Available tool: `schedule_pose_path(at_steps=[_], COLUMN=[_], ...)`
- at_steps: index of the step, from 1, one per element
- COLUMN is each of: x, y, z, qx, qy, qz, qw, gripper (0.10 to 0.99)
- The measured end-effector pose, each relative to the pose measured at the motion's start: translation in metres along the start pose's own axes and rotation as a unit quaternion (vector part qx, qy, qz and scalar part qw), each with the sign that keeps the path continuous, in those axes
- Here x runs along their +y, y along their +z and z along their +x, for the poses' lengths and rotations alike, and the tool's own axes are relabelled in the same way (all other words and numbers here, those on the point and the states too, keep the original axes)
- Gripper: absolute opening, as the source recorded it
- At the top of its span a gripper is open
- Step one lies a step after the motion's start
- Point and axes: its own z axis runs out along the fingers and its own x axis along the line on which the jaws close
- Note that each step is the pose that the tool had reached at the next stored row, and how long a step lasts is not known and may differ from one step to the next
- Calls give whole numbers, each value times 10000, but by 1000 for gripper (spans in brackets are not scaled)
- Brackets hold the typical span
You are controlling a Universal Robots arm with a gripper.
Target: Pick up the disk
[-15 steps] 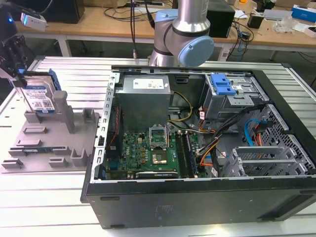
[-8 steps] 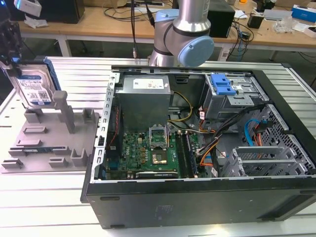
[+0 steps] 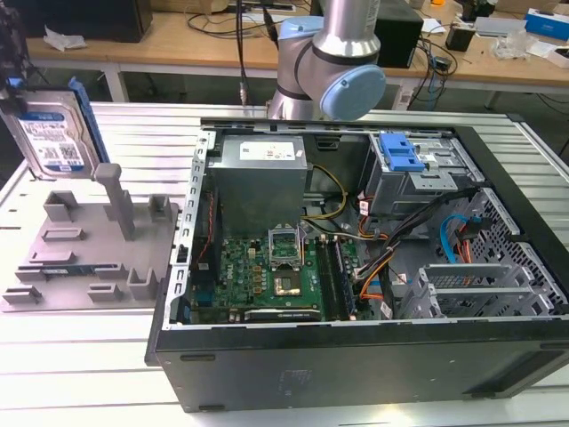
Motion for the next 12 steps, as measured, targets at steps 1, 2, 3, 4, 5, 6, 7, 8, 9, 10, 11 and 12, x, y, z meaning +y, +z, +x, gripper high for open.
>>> schedule_pose_path(at_steps=[1,2,3,4,5,6,7,8,9,10,11,12], x=[0,1,1,2,2,2,3,3,4,4,5,5], y=[-38,-118,-180,-217,-274,-320,-375,-419,-508,-566,-617,-703], z=[0,1,1,2,2,3,3,3,4,4,5,6], qx=[0,0,0,-1,-1,-2,-2,-3,-5,-6,-8,-10], qy=[0,0,0,0,0,0,0,0,0,0,0,0], qz=[0,0,0,0,0,1,0,0,0,0,0,0], qw=[10000,10000,10000,10000,10000,10000,10000,10000,10000,10000,10000,10000], gripper=[369,369,369,369,369,369,369,369,369,369,369,369])
